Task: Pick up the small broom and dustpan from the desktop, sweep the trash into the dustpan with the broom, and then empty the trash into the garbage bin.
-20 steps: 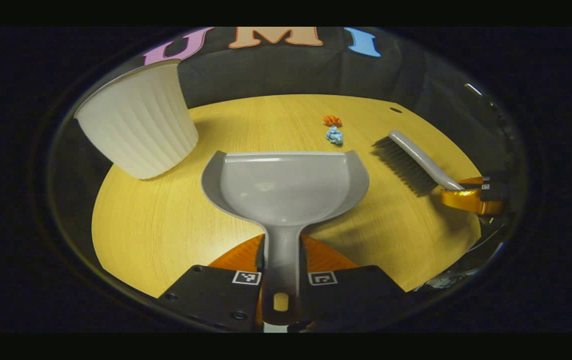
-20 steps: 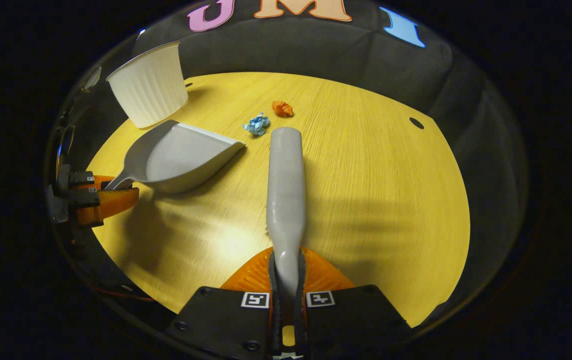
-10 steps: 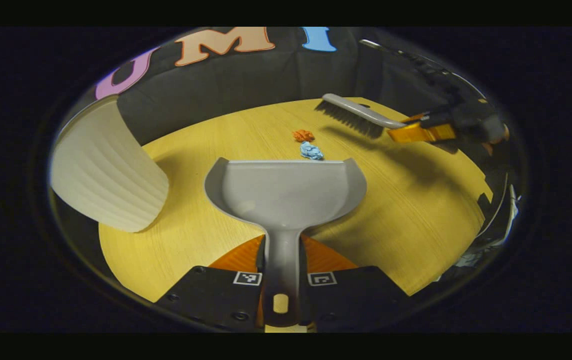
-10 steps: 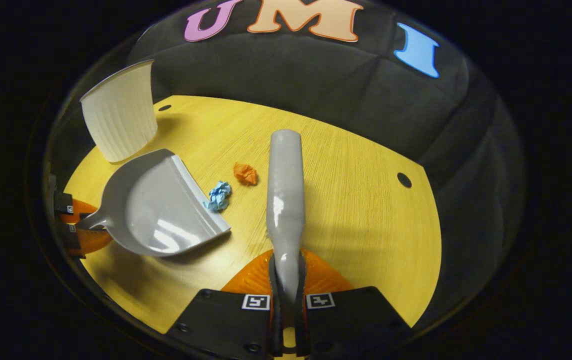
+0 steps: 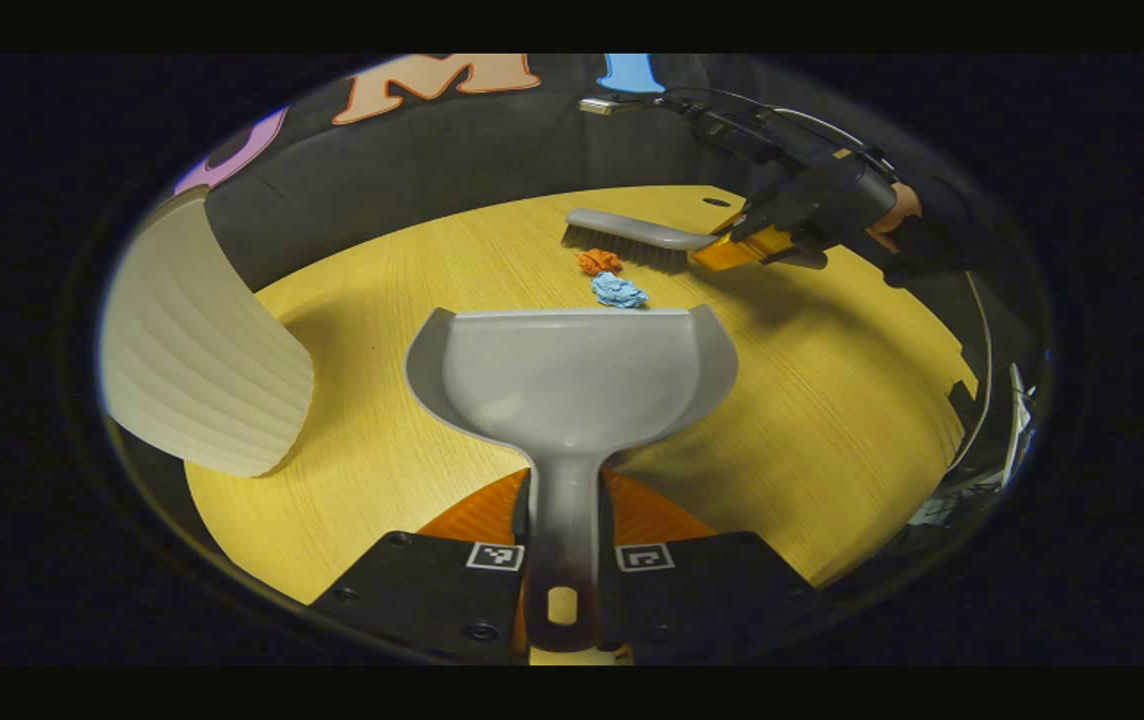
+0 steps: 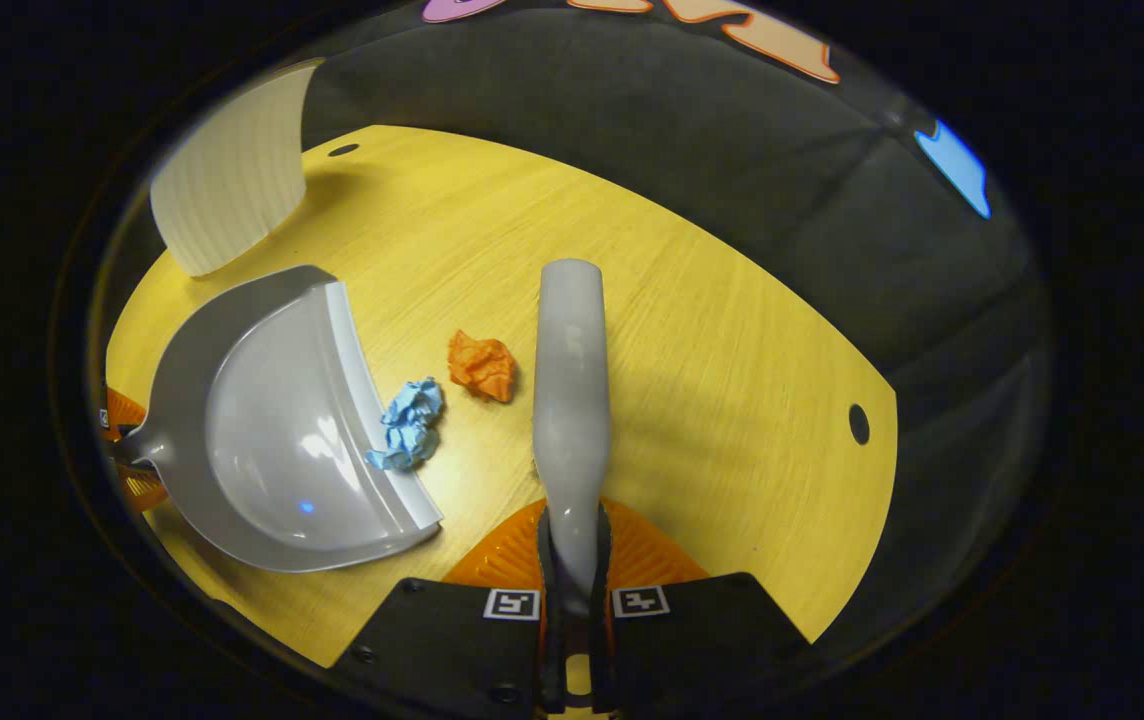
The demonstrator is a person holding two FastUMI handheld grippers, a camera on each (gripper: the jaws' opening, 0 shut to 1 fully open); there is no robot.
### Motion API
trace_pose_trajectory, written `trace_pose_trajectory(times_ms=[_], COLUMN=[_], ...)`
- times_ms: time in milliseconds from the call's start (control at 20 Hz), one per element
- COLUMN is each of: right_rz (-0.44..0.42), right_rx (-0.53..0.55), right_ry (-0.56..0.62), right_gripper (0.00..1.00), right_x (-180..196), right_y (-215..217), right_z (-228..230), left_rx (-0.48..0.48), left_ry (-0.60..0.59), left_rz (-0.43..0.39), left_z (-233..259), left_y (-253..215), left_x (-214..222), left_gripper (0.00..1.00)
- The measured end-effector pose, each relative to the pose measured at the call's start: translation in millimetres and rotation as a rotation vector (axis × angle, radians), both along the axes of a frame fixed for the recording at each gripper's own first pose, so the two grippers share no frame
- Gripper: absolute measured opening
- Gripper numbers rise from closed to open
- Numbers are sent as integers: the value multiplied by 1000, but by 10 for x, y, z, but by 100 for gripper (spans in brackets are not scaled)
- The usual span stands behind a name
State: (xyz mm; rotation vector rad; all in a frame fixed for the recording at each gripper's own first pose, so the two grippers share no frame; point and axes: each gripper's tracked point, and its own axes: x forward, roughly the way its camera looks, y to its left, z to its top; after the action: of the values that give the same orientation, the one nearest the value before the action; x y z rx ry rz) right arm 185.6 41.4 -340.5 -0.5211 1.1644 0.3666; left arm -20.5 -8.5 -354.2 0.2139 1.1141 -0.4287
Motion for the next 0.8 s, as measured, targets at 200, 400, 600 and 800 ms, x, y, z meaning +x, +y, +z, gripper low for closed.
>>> trace_pose_trajectory(times_ms=[200,400,600,800], right_rz=[193,395,390,204], right_rx=[22,113,239,300], right_ry=[65,154,177,-82], right_gripper=[12,12,13,13], right_x=[-200,-575,-668,-447], right_y=[323,649,773,572], right_z=[121,121,176,511], left_rx=[-2,-7,-10,24], left_ry=[8,7,-24,-126], left_rz=[4,4,12,77], left_z=[-47,-57,-44,94], left_y=[21,18,6,-15], left_x=[-8,23,-2,95], left_gripper=[17,22,19,19])
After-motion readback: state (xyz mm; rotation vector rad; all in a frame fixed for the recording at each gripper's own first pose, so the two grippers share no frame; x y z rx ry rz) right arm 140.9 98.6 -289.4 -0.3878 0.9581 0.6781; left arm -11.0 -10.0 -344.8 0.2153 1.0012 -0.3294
